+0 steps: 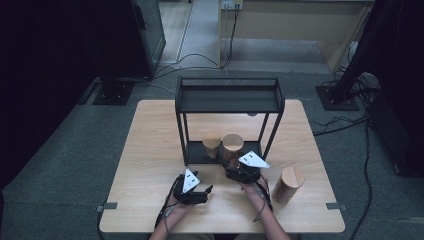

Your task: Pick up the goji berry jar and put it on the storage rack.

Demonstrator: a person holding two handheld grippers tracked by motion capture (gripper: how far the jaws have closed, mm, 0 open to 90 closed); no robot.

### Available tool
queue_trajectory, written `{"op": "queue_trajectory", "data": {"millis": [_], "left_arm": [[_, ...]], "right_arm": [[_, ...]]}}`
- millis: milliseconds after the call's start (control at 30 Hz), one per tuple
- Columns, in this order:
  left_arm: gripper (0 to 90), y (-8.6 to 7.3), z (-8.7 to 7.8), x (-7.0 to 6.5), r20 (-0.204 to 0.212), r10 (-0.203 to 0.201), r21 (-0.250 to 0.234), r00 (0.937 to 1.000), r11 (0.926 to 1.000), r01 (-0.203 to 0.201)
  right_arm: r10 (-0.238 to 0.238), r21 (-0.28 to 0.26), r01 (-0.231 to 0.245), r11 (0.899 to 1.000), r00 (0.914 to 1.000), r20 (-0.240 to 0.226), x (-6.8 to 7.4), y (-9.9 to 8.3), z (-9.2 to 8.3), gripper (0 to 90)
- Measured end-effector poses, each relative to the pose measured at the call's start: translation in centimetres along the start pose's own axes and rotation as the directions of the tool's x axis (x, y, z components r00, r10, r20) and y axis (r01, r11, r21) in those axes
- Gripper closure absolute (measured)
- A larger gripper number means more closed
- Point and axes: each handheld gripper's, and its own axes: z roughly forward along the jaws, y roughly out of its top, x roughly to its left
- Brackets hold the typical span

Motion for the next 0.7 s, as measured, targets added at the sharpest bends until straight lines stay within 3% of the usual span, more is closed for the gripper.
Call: {"op": "queue_trajectory", "data": {"millis": [567, 700], "left_arm": [[21.4, 0.0, 0.0, 0.0, 0.000, 0.002, 0.002, 1.0000, 1.0000, -0.002], [21.4, 0.0, 0.0, 0.0, 0.001, 0.001, 0.001, 1.0000, 1.0000, -0.001]], "right_arm": [[-0.035, 0.013, 0.035, 0.999, 0.9990, 0.028, 0.1, 0.8, 1.2, 25.1], [-0.015, 0.012, 0.014, 1.000, 0.9993, 0.035, -0.1, 0.7, 1.5, 25.1]]}}
